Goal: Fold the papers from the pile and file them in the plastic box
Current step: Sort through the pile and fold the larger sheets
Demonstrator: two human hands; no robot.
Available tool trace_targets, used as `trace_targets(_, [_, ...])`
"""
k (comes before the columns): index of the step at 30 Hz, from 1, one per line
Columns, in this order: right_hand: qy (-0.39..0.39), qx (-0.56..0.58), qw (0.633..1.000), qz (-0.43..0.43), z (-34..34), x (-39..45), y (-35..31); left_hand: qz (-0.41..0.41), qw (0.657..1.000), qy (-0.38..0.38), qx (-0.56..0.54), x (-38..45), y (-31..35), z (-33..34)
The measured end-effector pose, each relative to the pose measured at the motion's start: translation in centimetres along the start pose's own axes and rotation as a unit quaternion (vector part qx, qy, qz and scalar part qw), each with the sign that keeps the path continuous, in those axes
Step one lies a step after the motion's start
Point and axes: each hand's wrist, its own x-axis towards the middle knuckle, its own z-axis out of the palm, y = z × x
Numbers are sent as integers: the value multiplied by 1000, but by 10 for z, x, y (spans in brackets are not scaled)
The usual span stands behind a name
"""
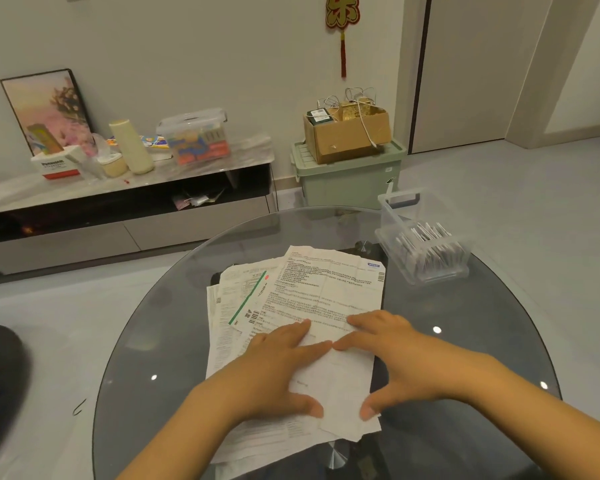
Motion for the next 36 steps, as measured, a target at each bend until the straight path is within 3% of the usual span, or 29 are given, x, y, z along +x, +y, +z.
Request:
trace_targets(3, [-18, 3, 1000, 6, 2, 0, 0, 1, 998, -61, -30, -7, -4, -3])
trace_targets(10, [-32, 11, 999, 14, 0, -1, -2, 8, 998, -49, -45, -11, -2, -5])
trace_targets(16, [-66, 79, 995, 7, -3, -2, -1, 8, 992, -7, -124, -16, -2, -9])
trace_targets(23, [13, 118, 993, -5, 2, 9, 6, 13, 967, 75, -241, -18, -2, -15])
trace_targets(29, [129, 255, 956, 64, -11, 11, 10, -20, 955, 89, -282, -37, -27, -38])
trace_targets(33, [160, 400, 897, 98, -15, 14, 11, -30, 907, 78, -413, -42, -39, -47])
trace_targets(36, [163, 421, 882, 136, -10, 16, 8, -45, 892, 49, -447, -38, -37, -44])
